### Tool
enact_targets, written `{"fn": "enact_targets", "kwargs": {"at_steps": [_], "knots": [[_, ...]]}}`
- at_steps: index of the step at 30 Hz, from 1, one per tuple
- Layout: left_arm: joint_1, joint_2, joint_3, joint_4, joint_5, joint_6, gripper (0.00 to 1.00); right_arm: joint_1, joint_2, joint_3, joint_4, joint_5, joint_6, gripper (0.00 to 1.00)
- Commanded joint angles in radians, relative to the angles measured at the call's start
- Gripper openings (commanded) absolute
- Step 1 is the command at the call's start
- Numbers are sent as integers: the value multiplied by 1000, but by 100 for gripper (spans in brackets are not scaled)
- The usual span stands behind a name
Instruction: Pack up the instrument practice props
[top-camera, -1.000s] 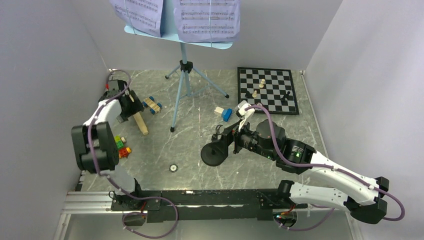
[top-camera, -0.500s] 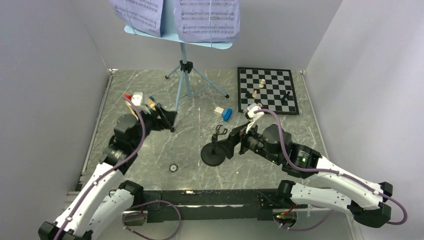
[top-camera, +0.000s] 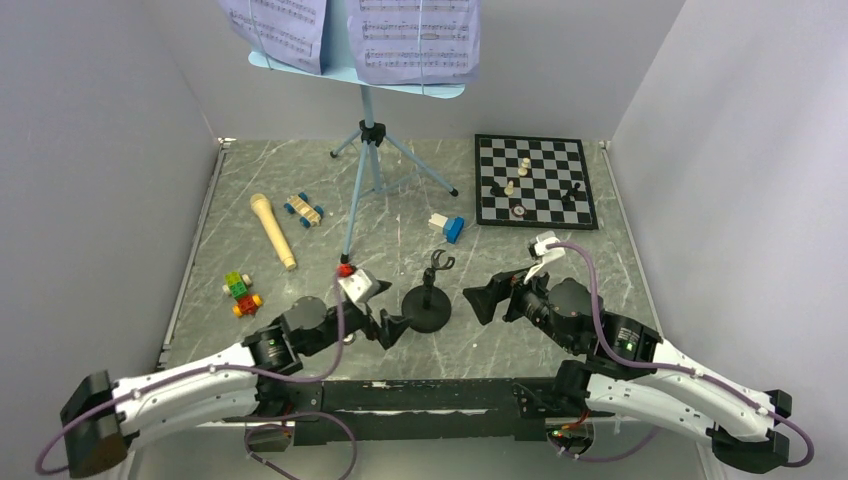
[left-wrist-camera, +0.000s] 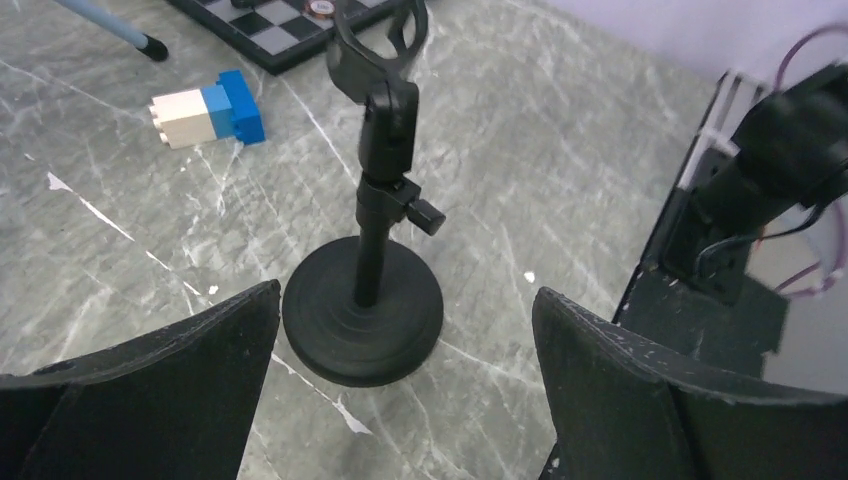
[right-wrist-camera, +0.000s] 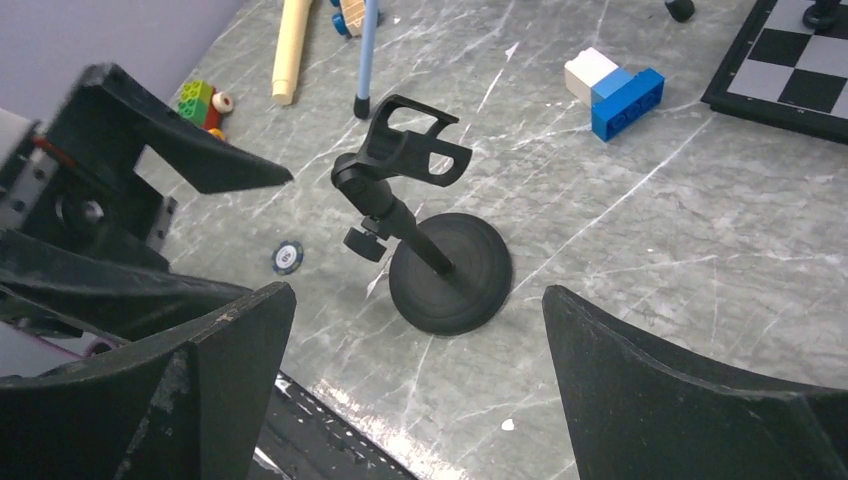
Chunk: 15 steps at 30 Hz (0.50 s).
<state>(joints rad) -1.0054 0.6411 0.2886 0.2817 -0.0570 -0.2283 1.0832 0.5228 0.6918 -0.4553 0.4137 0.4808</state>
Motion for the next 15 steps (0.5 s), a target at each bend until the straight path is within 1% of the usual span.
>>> {"fn": "enact_targets", "kwargs": {"at_steps": [1,3,5,9,12,15], "knots": [[-57,174,20,203,-68,142,99,3,6,32,-20,68,25,100],[-69,248,-11,320,-52,145,99,3,20,53,-40,80,15,100],[-90,319,-52,467,-79,155,98,3,28,68,-57,95,12,100],[-99,460,-118,729,-108,167,93,3,26,74,-65,104,2,100],[-99,569,-105,827,-139,189,91,3,30,68,-59,110,-11,100],[-98,667,-85,926,-122,214,89,4,48,71,-66,128,-24,100]]}}
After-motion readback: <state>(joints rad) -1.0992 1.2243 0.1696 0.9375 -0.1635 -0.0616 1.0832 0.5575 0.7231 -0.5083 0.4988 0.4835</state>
